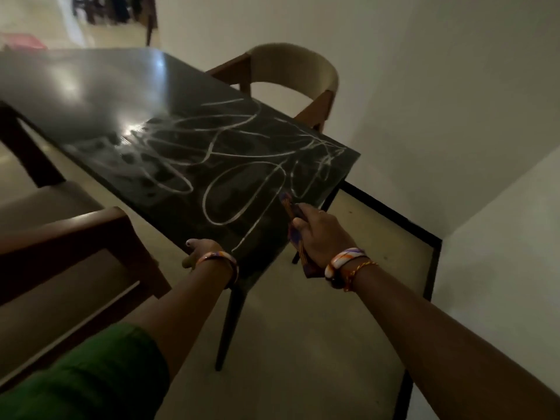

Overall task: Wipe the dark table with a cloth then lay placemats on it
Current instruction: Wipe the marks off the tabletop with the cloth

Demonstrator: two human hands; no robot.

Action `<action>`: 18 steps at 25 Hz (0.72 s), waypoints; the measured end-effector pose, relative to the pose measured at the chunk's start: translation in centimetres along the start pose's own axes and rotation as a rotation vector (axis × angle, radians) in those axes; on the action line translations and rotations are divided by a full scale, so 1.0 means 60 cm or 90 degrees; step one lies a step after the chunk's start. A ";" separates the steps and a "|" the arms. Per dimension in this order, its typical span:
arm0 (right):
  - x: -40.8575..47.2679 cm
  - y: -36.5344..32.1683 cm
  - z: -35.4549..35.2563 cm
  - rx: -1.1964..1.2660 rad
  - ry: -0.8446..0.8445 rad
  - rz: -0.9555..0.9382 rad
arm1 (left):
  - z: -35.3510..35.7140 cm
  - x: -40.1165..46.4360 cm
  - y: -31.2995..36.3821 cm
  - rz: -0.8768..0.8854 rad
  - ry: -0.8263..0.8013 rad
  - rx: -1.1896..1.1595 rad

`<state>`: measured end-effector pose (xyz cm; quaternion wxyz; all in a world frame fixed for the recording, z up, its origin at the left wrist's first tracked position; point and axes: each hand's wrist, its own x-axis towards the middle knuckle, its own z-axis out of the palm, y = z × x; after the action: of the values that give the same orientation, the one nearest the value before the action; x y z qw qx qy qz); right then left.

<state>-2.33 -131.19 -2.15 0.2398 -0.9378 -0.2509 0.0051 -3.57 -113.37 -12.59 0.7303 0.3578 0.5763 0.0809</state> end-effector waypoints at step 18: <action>0.120 0.058 0.168 -0.053 -0.292 -0.466 | 0.036 -0.088 -0.085 0.105 0.407 0.085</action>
<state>4.26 -125.92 -11.83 0.1259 -0.7704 -0.6138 0.1178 -4.80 -120.84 -11.46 0.4786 0.4068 0.7493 0.2099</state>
